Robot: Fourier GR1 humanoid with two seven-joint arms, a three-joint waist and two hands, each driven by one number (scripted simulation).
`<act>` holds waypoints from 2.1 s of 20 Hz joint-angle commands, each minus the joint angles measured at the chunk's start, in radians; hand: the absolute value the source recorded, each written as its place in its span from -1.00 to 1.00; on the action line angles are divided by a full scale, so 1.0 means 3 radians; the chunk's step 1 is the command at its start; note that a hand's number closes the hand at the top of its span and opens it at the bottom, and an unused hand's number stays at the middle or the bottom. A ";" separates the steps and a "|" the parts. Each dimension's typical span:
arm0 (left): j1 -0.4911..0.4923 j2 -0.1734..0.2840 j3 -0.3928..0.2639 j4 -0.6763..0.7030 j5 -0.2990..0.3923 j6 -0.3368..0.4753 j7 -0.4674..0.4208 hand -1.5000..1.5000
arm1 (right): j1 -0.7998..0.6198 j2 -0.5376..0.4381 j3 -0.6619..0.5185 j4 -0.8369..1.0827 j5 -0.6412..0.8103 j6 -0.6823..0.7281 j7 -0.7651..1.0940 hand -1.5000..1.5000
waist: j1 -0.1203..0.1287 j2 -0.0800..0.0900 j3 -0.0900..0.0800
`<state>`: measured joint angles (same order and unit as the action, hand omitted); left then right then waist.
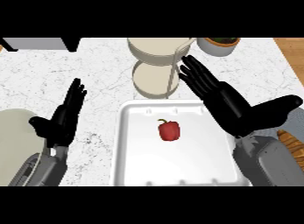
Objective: Pick the bell pepper from the tray and place it in the tiered basket
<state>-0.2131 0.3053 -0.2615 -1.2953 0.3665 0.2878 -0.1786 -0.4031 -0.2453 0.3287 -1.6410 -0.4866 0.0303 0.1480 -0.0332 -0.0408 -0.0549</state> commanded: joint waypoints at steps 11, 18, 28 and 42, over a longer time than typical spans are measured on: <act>0.0118 0.0022 -0.0446 -0.0046 -0.0208 -0.0458 0.0003 0.00 | -0.0101 0.0793 0.0724 0.1088 0.2286 -0.2567 -0.0347 -1.00 | 0.0237 0.0170 0.0178; 0.0105 0.0131 -0.0279 0.0037 -0.0161 -0.0536 0.0078 0.00 | -0.0775 0.0749 0.1222 0.1367 0.3493 -0.2856 0.0823 -1.00 | 0.0061 0.0086 0.0168; 0.0194 0.0168 -0.0231 0.0021 -0.0133 -0.0503 0.0087 0.00 | -0.1150 0.0397 0.1711 0.1959 0.4083 -0.0916 0.2346 -1.00 | -0.0047 -0.0015 0.0131; 0.0200 0.0171 -0.0252 -0.0089 -0.0152 -0.0593 0.0147 0.00 | -0.1518 0.0813 0.2001 0.1073 0.3801 0.0616 0.4456 -1.00 | 0.0067 0.0070 0.0177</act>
<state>-0.1576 0.3521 -0.3346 -1.3083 0.3246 0.1125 -0.1506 -0.8640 -0.0272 0.8982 -1.2647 0.6479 0.0999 1.2056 -0.0099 -0.0227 -0.0036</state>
